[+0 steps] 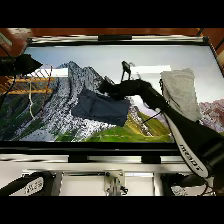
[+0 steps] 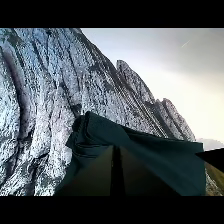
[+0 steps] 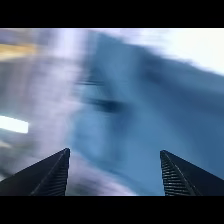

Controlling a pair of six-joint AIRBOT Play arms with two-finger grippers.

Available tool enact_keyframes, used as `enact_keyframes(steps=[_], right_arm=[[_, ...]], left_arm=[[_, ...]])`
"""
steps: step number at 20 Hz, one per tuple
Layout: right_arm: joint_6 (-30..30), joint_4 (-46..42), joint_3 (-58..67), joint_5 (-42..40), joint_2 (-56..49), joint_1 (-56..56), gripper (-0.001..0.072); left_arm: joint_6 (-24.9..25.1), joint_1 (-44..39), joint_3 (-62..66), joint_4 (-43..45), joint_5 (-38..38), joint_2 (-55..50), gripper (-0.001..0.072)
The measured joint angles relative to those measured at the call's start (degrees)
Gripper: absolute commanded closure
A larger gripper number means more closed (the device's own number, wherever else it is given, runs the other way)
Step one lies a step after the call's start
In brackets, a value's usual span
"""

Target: Fold the shirts.

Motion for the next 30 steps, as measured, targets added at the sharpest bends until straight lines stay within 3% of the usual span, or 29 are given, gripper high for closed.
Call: enact_keyframes(steps=[5,14,15,16,17,23,30], right_arm=[[-2.6,-6.0,-3.1,-14.1,-0.6,-9.8,0.0042],[-10.0,4.6,-5.1,-17.4,-9.7,-12.0,0.0062],[-10.4,5.3,-5.0,-17.4,-10.2,-11.7,0.0227],[-11.1,5.4,-5.2,-16.9,-10.7,-11.5,0.047],[-11.9,5.7,-5.3,-16.5,-11.1,-11.3,0.0639],[-20.1,13.1,1.4,-20.9,-7.4,-12.0,0.0644],[-16.4,15.1,18.6,-24.9,4.0,-18.5,0.0645]], left_arm=[[0.0,0.0,0.0,0.0,0.0,0.0,0.0676],[0.0,-0.1,0.0,-0.3,0.4,0.0,0.0676],[0.0,-0.1,0.0,-0.4,0.6,0.0,0.0676],[0.0,-0.1,0.0,-0.5,0.7,0.0,0.0676],[0.0,-0.1,0.0,-0.6,1.0,0.0,0.0676],[0.0,-0.1,0.0,-0.6,1.6,0.0,0.0676],[0.0,-0.1,0.0,-0.7,1.7,0.0,0.0676]])
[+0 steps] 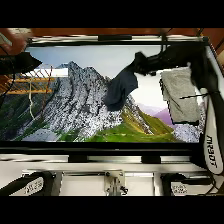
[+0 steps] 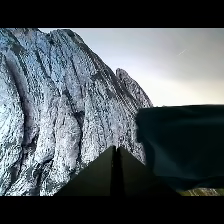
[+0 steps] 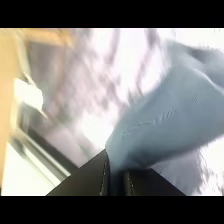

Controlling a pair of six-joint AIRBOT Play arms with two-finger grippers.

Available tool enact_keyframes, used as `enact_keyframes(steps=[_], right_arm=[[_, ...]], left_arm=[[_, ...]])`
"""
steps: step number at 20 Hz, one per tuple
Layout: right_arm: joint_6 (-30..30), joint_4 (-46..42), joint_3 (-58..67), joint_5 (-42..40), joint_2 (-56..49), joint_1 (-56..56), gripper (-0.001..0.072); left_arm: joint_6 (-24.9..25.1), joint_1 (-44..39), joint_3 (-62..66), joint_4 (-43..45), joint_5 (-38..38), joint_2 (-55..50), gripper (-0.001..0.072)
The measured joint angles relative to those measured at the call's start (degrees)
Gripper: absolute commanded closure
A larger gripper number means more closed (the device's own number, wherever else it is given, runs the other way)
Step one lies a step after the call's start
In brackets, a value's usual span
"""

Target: Fold the shirts.

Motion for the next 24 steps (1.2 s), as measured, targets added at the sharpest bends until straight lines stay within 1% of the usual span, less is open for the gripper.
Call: enact_keyframes(steps=[3,7,10,12,14,16,18,21,24], right_arm=[[2.7,0.2,5.0,-0.4,2.7,-3.8,0.0645],[4.8,-0.7,7.9,-0.2,3.9,-8.7,0.0644],[6.0,-4.7,8.6,2.3,4.1,-11.0,0.0645],[6.4,-7.5,8.9,5.7,3.9,-11.6,0.0645],[6.6,-9.8,8.9,10.6,2.9,-12.1,0.0645],[6.8,-10.3,9.0,17.1,1.3,-12.3,0.0645],[6.8,-9.9,9.0,25.2,-0.9,-12.3,0.0645],[6.3,-8.7,9.0,41.0,-3.5,-12.5,0.0646],[5.3,-8.7,9.0,52.3,-5.5,-13.2,0.0646]], left_arm=[[0.0,0.0,0.0,0.0,-0.1,0.0,0.0675],[0.0,0.0,0.0,0.0,-0.8,0.0,0.0675],[0.0,0.0,0.0,0.0,-1.3,0.0,0.0675],[0.0,0.0,0.0,0.0,-1.4,0.0,0.0675],[0.0,0.0,0.0,0.0,-1.6,0.0,0.0675],[0.0,0.0,0.0,0.0,-1.6,0.0,0.0675],[0.0,0.0,0.0,0.0,-1.6,0.0,0.0675],[0.0,-0.2,0.0,0.0,-1.6,0.0,0.0676],[0.0,-0.9,0.0,0.0,-1.6,0.0,0.0675]])
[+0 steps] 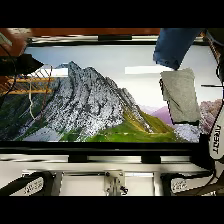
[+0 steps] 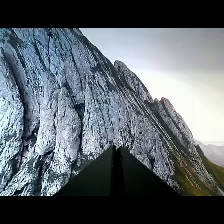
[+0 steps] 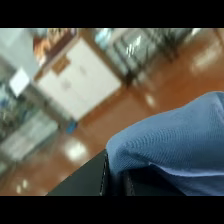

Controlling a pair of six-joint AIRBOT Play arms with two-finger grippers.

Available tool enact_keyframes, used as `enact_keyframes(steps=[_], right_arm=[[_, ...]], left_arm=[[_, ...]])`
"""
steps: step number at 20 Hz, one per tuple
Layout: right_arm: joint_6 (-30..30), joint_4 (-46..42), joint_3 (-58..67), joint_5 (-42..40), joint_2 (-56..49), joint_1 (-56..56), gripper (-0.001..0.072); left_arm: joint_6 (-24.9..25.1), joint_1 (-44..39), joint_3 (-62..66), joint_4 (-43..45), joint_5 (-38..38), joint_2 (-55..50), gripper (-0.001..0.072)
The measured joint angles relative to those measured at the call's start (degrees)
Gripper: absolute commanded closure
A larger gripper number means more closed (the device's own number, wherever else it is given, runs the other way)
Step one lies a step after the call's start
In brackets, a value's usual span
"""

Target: Fold the shirts.

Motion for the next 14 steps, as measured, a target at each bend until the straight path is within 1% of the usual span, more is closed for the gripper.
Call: enact_keyframes(steps=[1,2,4,9,14], right_arm=[[-0.2,-0.4,0.0,2.0,-0.6,-0.7,0.0646],[-0.3,-1.4,0.0,2.3,-1.1,-1.6,0.0645],[-0.5,-4.2,0.0,-0.9,-1.6,-3.8,0.0645],[-2.6,-8.2,0.0,-19.4,1.4,-10.4,0.0645],[-1.2,-11.7,0.0,-41.3,7.4,-14.5,0.0645]], left_arm=[[0.0,-0.3,0.0,0.0,0.0,0.0,0.0675],[0.0,-0.8,0.0,0.0,0.0,0.0,0.0675],[0.0,-1.7,0.0,0.0,0.0,0.0,0.0676],[0.0,-3.4,0.0,0.0,0.0,0.0,0.0675],[0.7,-4.1,0.0,0.0,0.0,0.0,0.0675]])
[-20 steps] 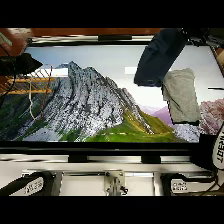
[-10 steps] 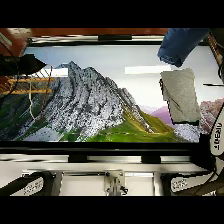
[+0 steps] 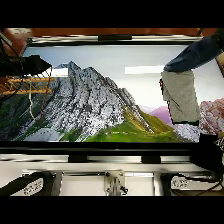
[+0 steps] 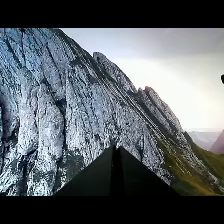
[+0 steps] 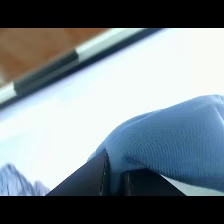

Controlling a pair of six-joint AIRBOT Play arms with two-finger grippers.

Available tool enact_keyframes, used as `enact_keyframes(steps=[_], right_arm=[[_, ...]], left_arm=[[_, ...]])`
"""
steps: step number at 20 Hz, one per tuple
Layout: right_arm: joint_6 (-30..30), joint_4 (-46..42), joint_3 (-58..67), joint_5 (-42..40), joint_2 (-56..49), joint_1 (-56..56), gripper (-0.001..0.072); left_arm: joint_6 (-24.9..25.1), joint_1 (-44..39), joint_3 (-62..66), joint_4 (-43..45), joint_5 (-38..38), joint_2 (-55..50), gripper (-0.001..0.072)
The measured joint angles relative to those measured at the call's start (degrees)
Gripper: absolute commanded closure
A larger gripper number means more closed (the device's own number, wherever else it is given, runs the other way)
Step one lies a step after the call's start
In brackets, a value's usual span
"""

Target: Fold the shirts.

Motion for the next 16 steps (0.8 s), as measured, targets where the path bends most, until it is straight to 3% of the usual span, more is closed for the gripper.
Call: enact_keyframes(steps=[9,16], right_arm=[[6.1,-13.9,-3.8,-31.2,4.9,-1.2,0.0644],[12.1,-17.2,-19.2,-34.4,5.2,-1.2,0.0644]], left_arm=[[1.2,-0.1,0.0,0.0,0.0,0.0,0.0675],[2.1,-0.1,0.0,0.0,0.0,0.0,0.0675]])
